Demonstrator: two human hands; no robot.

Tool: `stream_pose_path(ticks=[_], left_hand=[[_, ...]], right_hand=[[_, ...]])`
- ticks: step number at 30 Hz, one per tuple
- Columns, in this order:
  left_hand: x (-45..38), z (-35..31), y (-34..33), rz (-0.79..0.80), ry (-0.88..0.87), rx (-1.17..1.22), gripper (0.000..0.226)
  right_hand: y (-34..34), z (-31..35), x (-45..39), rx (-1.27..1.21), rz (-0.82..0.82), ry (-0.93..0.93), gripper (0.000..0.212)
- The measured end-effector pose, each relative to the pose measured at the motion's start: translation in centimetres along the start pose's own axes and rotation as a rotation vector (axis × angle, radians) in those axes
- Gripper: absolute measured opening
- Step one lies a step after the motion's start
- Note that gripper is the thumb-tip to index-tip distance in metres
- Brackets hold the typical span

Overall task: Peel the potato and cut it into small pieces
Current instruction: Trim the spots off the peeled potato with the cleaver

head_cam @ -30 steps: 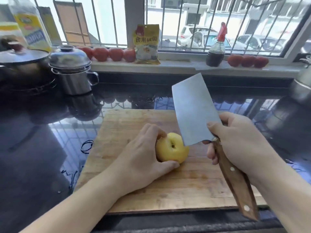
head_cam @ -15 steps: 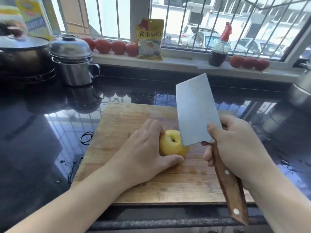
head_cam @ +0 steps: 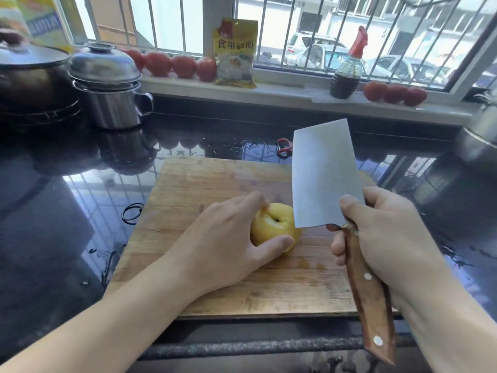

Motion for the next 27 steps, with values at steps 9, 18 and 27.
stream_pose_path(ticks=[9, 18, 27], left_hand=[[-0.1, -0.2, 0.1, -0.018, -0.019, -0.048, 0.052], [-0.3, 0.0, -0.1, 0.005, 0.002, -0.028, 0.055], [-0.4, 0.5, -0.5, 0.040, 0.049, 0.042, 0.055]], right_hand=[[-0.5, -0.7, 0.4, -0.043, -0.062, 0.010, 0.019], [-0.8, -0.9, 0.8, -0.060, -0.114, 0.009, 0.018], [-1.0, -0.4, 1.0, -0.040, -0.089, 0.040, 0.019]])
Point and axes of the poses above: each hand's wrist, its own x-axis away from the middle knuckle, its own y-axis out of the back of the hand, z = x × y, the point moved 10 cm from there along -x, towards the middle knuckle, and after that the axes turned 1 degree about z, right-handed, at the moved point
